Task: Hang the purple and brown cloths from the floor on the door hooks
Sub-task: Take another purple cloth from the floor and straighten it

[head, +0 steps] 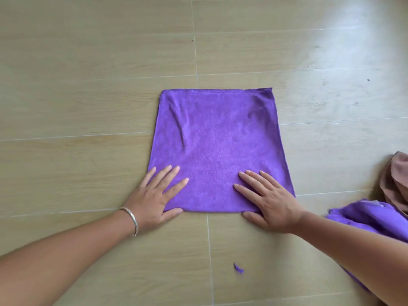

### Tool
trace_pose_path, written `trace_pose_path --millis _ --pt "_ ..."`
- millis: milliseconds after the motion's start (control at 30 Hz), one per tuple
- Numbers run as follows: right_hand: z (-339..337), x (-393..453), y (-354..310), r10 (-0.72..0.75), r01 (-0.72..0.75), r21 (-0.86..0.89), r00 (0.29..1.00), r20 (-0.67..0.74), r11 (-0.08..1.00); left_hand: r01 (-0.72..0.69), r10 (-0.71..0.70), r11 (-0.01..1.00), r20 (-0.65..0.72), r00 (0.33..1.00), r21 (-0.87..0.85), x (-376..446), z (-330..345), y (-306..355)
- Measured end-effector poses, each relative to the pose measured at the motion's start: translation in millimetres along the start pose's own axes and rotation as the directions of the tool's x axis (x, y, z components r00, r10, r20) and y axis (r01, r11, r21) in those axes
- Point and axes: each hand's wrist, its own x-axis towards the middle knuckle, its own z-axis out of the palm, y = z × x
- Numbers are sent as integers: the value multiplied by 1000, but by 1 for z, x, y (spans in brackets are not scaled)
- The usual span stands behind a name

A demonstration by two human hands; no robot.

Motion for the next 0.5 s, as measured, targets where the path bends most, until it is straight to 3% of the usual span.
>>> trace_pose_path --millis 133,267,433,500 --pt "-9 -8 13 -73 75 31 996 -59 997 -118 115 993 -99 988 -28 -3 -9 -5" --pt "-15 -38 31 -81 82 2 989 -126 997 -322 299 945 -251 920 -53 -23 -7 -16" --pt "-22 -45 31 -69 62 -49 985 -157 997 -366 335 930 -308 890 -45 -19 -8 -21" --pt "-28 -39 29 -50 43 -46 985 -165 998 -383 359 923 -271 893 -38 -15 -13 -25"
